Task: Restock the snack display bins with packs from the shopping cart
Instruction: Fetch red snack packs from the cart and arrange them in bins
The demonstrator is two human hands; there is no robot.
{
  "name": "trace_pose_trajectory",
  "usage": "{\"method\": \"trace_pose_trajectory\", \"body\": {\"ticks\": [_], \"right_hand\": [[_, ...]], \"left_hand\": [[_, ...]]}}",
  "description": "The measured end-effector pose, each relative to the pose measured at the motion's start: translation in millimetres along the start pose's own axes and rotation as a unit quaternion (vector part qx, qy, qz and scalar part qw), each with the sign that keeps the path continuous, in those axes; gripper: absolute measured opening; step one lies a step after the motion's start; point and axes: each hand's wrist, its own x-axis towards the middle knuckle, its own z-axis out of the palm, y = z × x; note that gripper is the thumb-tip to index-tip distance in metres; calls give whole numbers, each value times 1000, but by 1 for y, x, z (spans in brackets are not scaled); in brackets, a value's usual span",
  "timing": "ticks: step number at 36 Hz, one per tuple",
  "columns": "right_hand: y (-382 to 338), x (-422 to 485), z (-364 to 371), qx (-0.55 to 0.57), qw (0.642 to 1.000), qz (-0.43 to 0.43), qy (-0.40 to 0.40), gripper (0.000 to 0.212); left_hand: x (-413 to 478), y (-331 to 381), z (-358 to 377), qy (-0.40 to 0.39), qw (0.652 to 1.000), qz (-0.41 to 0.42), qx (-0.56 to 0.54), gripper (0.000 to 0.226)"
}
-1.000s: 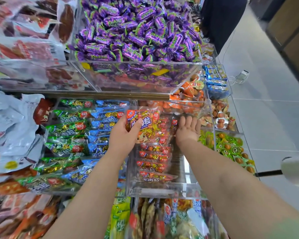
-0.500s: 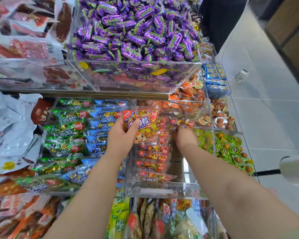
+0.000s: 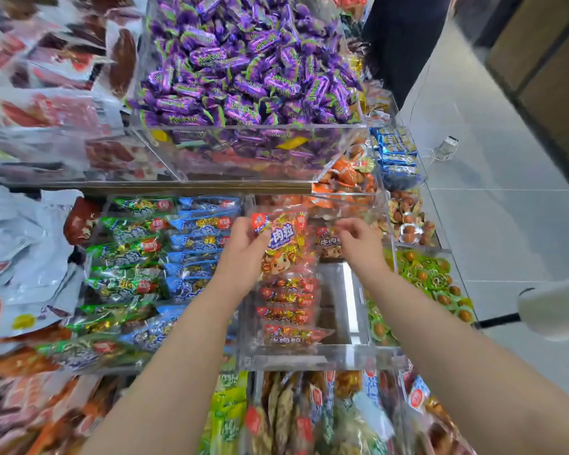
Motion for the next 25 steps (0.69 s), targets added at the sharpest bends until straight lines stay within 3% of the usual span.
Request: {"method": "trace_pose_trajectory", "body": {"ticks": [3,5,6,8,10,12,14,16,18,20,23,25], "right_hand": [[-29,-15,-18,73,983,-85,-144,34],[-40,-16,-27,-62,967,-125,-213,63],[-41,-15,-31,-139,956,-146,-214,81],[-43,-13,-38,-237,939,-176,-176,96],[-43,-11,-45,-316,912,-226,-131,90],[-43,-7,-50,-390,869,-274,-130,70],[-45,-6,-54,-427,849,-258,-174,48],[-45,-7,-58,-464,839,-209,-194,39],[-42,-7,-58,-509,824,-186,-165,37],[-42,-6,-48,-550,806,-161,-147,37],[-40,-3,-24,-580,792,-102,-160,53],[-33,2,-10,-579,787,-81,-195,59]], "left_hand": [[0,8,14,-55,998,11,18,13],[0,14,26,-73,997,21,10,18],[1,17,31,-79,996,27,12,22],[3,20,42,-94,995,36,20,29],[9,16,53,-121,991,42,33,27],[13,9,64,-151,986,45,50,16],[13,2,74,-156,984,63,58,16],[16,-10,81,-131,982,96,98,34],[19,-21,84,-106,957,116,244,73],[20,-33,85,-116,914,110,373,95],[17,-50,84,-180,855,82,479,97],[15,-56,81,-193,835,55,511,97]]}}
